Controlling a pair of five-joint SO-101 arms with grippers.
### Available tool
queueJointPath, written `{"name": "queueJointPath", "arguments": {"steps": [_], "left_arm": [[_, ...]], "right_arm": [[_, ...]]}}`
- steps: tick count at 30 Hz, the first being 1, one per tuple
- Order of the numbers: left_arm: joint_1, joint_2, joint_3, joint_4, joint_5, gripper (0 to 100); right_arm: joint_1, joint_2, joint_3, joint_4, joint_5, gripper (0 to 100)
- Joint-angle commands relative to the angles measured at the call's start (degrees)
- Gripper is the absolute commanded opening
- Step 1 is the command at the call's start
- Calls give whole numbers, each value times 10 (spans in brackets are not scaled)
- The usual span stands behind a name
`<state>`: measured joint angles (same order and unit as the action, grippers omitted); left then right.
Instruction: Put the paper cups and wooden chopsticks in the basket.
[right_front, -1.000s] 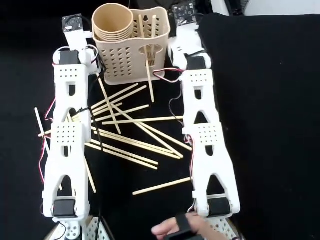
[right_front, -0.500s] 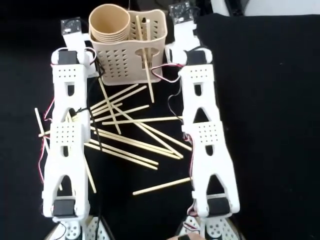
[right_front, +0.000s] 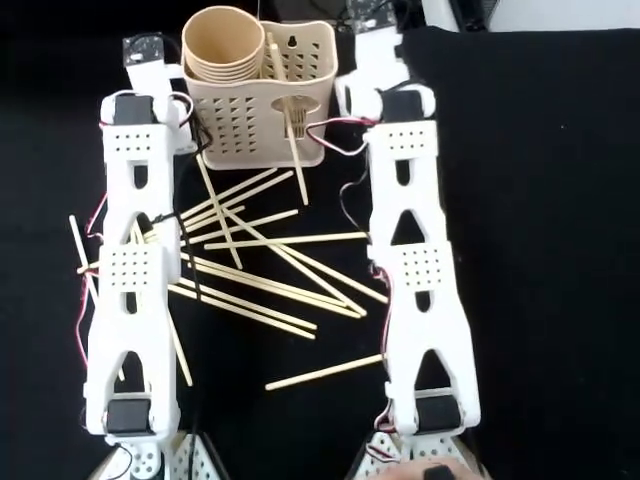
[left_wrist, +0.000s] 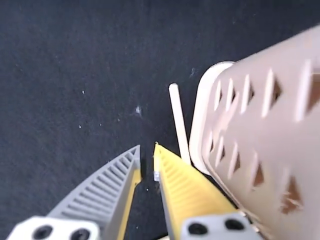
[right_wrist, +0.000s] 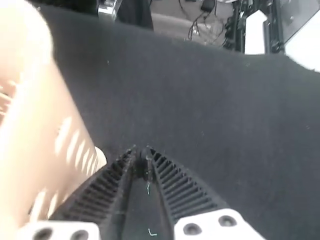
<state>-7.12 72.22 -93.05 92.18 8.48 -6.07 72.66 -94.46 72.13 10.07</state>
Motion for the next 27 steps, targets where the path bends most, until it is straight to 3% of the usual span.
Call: {"name": "queueJointPath", "arguments": {"steps": [1,10,16,20,27], "left_arm": [[9,-57,-24,4,-1,62],[-5,-103,-24,33,-3,62],[-62,-128,-24,38,-1,62],[-103,-193,-24,50,-2,62],[-139,-345,-20,88,-4,62]], "right_arm": [[15,-61,-14,-7,3,12],[21,-124,-14,20,2,13],[48,-190,-14,43,2,35],[62,-247,-13,69,2,126],[62,-349,-13,134,4,126]]}}
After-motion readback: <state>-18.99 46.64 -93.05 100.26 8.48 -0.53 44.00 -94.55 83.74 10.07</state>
